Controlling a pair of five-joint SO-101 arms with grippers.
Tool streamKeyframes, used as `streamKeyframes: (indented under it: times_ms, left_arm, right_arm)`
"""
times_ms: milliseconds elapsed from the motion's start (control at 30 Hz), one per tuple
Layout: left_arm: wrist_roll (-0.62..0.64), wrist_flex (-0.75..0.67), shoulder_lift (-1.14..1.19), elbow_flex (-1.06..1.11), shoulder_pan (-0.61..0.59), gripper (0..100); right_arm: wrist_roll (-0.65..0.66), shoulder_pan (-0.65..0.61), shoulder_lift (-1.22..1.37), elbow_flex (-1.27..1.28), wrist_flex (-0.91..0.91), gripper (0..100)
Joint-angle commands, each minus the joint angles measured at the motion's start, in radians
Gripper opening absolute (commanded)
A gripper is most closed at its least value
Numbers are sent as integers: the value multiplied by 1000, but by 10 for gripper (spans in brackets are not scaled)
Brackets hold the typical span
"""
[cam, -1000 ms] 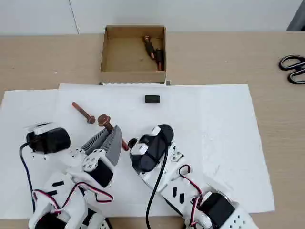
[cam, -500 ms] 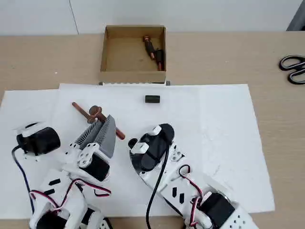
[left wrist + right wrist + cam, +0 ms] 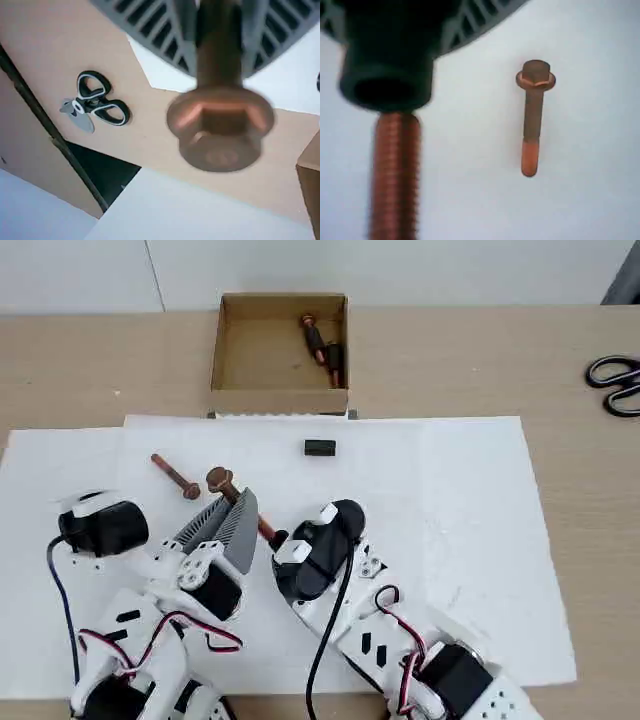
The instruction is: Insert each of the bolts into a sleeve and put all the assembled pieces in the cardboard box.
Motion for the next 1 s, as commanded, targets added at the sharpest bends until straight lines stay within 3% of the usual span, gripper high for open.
streamKeyframes:
  times_ms: [0,633,800,967]
  left_arm:
    - [3,-32,-3,-5,6,7]
    - [0,-25,-3,21,75,7]
    - [-2,72,-3,15,84,7]
    - [-81,163,-8,10,190,7]
  right_arm:
    - [12,8,-10,-17,-28,2]
    - [11,8,-10,-17,-28,2]
    - [11,8,-12,-17,-28,2]
    - [12,8,-12,-32,-33,2]
